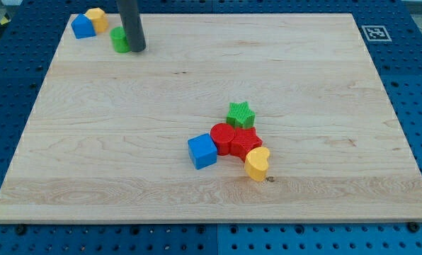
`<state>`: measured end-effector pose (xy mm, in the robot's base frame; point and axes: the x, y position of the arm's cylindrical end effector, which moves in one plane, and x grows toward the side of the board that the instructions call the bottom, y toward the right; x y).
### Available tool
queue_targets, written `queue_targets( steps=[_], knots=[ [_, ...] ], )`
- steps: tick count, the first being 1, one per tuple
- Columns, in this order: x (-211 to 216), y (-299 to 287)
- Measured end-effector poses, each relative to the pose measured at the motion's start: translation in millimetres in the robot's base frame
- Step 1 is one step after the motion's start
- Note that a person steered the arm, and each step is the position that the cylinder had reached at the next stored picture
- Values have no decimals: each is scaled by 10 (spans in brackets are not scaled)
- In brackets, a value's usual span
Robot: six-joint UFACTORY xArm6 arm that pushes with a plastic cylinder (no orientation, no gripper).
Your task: Place the green circle towards the bottom of the blue triangle
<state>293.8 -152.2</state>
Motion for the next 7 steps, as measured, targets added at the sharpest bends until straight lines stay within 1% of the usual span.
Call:
queue_targets(
  steps=[1, 2, 3, 4, 6, 7],
  knots=[
    [-30, 21],
    [-187, 237],
    [-176, 117],
    [-124, -234],
    [-99, -407],
    [-15, -436]
  ],
)
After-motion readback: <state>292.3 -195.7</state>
